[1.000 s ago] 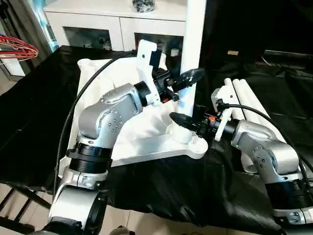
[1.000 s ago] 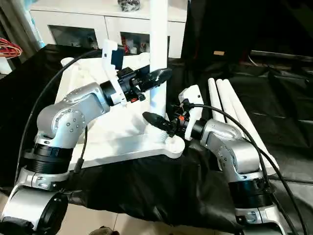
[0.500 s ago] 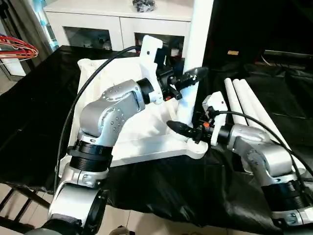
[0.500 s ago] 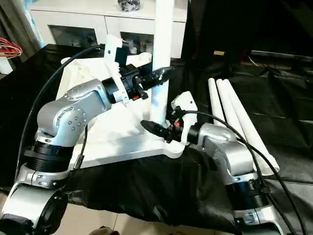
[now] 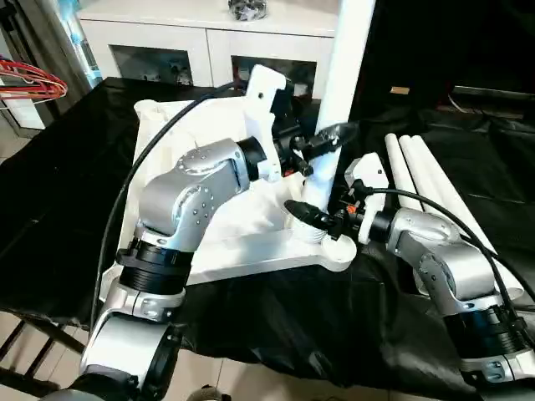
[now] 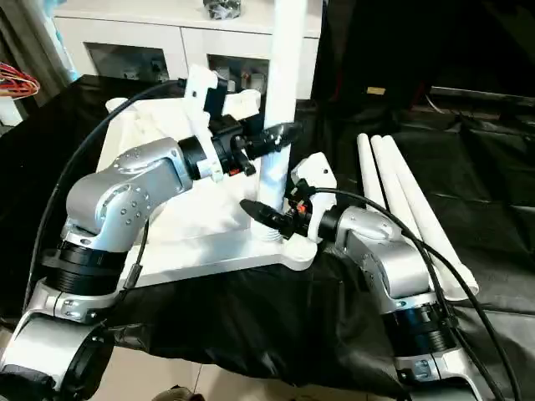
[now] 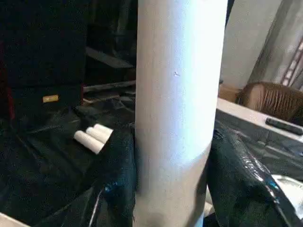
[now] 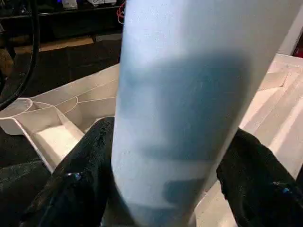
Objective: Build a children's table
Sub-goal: Insert table leg to table base
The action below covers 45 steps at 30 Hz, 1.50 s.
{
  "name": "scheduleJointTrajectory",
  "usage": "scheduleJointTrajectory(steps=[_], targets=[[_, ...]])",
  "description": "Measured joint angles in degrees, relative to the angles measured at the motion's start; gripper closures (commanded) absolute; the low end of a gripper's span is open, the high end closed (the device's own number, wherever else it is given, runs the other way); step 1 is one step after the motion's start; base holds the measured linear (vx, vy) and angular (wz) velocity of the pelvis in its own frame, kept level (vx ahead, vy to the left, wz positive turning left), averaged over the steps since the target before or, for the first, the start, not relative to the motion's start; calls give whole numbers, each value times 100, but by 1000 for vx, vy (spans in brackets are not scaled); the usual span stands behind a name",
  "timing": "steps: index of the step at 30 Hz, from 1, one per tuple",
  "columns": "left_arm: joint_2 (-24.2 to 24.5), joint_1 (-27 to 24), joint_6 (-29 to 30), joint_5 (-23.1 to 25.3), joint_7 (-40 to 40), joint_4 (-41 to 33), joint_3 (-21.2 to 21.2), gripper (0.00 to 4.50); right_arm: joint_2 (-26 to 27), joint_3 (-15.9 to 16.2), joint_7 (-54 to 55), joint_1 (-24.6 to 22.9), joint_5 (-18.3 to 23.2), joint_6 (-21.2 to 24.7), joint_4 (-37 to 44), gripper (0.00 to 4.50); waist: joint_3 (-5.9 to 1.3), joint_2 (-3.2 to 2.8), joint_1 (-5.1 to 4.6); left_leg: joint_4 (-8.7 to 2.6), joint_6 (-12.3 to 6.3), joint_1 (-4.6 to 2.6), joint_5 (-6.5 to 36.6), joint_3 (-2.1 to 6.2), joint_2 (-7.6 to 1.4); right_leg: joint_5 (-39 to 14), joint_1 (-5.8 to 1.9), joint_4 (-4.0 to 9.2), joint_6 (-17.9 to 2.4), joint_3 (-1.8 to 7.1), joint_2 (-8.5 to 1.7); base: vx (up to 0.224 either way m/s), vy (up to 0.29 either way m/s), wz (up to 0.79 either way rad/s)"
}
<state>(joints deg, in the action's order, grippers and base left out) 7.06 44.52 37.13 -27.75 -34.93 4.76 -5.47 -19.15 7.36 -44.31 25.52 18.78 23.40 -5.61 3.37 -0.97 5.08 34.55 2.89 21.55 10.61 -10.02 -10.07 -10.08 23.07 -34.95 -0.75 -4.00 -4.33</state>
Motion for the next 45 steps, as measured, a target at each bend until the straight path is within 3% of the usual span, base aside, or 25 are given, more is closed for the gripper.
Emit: scheduleJointTrajectory(steps=[28,29,34,39,45], targets=[[48,-1,-135,168,-120,7,-84,268,38,-13,4,3,-94,-47,-1,133,0,-1,-2,0,0,-1,0,0,0,0,0,-1,-1,0,0,0,0,0],[49,0,-135,170,-121,7,-93,268,38,-15,3,4,-88,-47,-1,159,0,-1,-2,0,0,-1,0,0,0,0,0,0,-1,0,0,0,0,0],[49,-1,-144,195,-131,7,-116,268,44,-15,-54,66,-41,-45,-1,185,0,-1,-3,0,0,-1,0,0,0,0,0,-1,-1,0,0,0,0,0],[70,-1,-173,260,-201,7,-128,268,47,-36,-62,114,-31,-37,-7,241,1,-3,-1,0,0,-1,0,0,0,0,-1,-1,-1,0,0,0,0,0],[83,-1,-216,268,-241,6,-151,268,43,-79,-59,111,-14,-33,-18,252,2,-4,-1,0,0,-1,0,0,0,0,-1,-1,-1,0,0,0,0,0]])
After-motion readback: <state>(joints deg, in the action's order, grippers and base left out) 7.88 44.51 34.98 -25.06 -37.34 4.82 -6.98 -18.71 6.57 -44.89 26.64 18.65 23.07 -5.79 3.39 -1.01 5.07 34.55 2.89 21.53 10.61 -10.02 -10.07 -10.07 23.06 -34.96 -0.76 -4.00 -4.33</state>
